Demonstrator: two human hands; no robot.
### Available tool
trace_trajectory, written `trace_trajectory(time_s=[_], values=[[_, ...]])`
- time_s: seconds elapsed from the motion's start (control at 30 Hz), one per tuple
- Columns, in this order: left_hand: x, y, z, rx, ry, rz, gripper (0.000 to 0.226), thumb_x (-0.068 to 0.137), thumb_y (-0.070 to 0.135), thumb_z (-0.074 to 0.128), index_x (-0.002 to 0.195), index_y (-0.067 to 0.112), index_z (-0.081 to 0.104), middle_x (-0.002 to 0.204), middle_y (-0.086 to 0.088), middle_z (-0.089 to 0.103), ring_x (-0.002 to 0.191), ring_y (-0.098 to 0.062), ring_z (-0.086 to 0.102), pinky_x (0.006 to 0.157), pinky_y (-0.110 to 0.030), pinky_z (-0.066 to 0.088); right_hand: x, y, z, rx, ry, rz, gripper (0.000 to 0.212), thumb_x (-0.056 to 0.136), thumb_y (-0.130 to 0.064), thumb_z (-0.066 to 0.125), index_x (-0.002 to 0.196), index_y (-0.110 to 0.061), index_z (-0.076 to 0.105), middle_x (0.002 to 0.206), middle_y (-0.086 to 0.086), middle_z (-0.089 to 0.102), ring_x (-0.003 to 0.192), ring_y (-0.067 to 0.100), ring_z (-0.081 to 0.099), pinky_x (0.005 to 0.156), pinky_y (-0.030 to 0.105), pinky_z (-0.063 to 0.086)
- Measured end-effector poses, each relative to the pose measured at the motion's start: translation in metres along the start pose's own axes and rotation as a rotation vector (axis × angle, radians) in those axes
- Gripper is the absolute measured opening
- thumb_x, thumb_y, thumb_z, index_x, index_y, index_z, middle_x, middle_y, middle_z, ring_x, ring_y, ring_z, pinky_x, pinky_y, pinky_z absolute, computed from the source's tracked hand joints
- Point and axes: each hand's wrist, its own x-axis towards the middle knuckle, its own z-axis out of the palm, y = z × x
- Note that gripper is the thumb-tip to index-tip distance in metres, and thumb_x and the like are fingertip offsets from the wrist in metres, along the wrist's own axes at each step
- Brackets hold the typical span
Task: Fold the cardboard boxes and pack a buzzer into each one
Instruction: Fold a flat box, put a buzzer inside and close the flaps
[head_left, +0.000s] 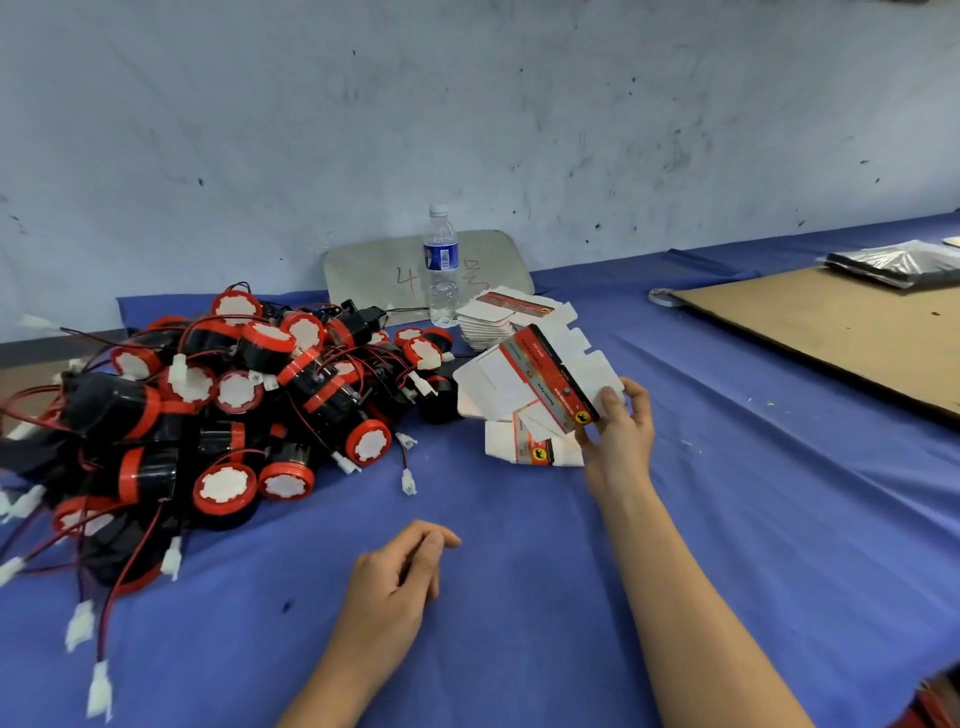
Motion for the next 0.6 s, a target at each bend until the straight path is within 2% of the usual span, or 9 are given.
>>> trace_trajectory(time_s=[0.1, 0.2, 0.33, 0.4, 0.5, 0.53, 0.6], values=[[0.000, 0.000, 0.000, -0.005, -0.006, 0.000, 0.025, 0.100, 0.023, 0.046, 0.088, 0.026, 0.068, 0.053, 0.001, 0.048, 0.047, -0.007, 0.037, 0.047, -0.017, 0.029, -0.001, -0.002, 0.001, 0.101, -0.041, 0.003, 0.019, 0.100, -0.008, 0.046, 0.092, -0.025, 0.051, 0.097, 0.003, 0.064, 0.085, 0.016, 0.063, 0.068, 0.033, 0.052], [0.000, 0.000, 0.000, -0.002, -0.013, -0.001, 0.025, 0.100, 0.023, 0.046, 0.088, 0.027, 0.068, 0.053, 0.001, 0.049, 0.047, -0.007, 0.039, 0.047, -0.016, 0.030, -0.005, -0.007, 0.003, 0.147, -0.060, -0.066, 0.018, 0.100, -0.005, 0.045, 0.094, -0.021, 0.050, 0.094, 0.003, 0.066, 0.089, 0.019, 0.067, 0.077, 0.041, 0.059], [0.000, -0.001, 0.001, 0.008, 0.010, 0.009, 0.022, 0.099, 0.019, 0.048, 0.093, 0.031, 0.067, 0.055, 0.001, 0.052, 0.048, -0.006, 0.043, 0.049, -0.014, 0.032, -0.007, -0.014, 0.002, 0.313, -0.125, 0.010, 0.020, 0.100, -0.006, 0.043, 0.095, -0.022, 0.053, 0.083, 0.000, 0.071, 0.077, 0.016, 0.070, 0.066, 0.032, 0.059], [-0.001, -0.001, 0.002, -0.023, 0.055, 0.019, 0.023, 0.098, 0.021, 0.050, 0.109, 0.039, 0.059, 0.069, 0.003, 0.059, 0.057, -0.008, 0.052, 0.055, -0.016, 0.041, -0.010, -0.016, 0.005, 0.213, -0.186, 0.066, 0.020, 0.098, -0.004, 0.044, 0.092, -0.021, 0.053, 0.077, 0.000, 0.063, 0.064, 0.013, 0.059, 0.054, 0.024, 0.051], [0.000, 0.004, 0.001, -0.120, 0.237, 0.052, 0.051, 0.090, 0.029, 0.055, 0.129, 0.056, 0.035, 0.102, 0.022, 0.058, 0.084, -0.007, 0.060, 0.069, -0.015, 0.048, -0.023, -0.007, 0.016, -0.137, -0.307, 0.106, 0.020, 0.096, -0.004, 0.045, 0.089, -0.020, 0.055, 0.074, 0.000, 0.054, 0.053, 0.010, 0.052, 0.042, 0.018, 0.039], [0.001, 0.006, -0.001, -0.156, 0.291, 0.067, 0.061, 0.086, 0.031, 0.058, 0.131, 0.060, 0.029, 0.109, 0.028, 0.054, 0.090, -0.003, 0.060, 0.071, -0.011, 0.048, -0.028, 0.000, 0.020, -0.220, -0.348, 0.128, 0.019, 0.096, -0.004, 0.046, 0.089, -0.019, 0.056, 0.076, 0.001, 0.056, 0.054, 0.010, 0.055, 0.044, 0.020, 0.041], [0.003, 0.007, -0.005, -0.225, 0.349, 0.059, 0.072, 0.079, 0.034, 0.063, 0.131, 0.064, 0.022, 0.113, 0.035, 0.051, 0.099, 0.002, 0.059, 0.074, -0.008, 0.048, -0.039, 0.013, 0.028, -0.314, -0.371, 0.184, 0.016, 0.096, -0.006, 0.049, 0.094, -0.020, 0.058, 0.087, 0.003, 0.061, 0.069, 0.016, 0.061, 0.061, 0.033, 0.052]])
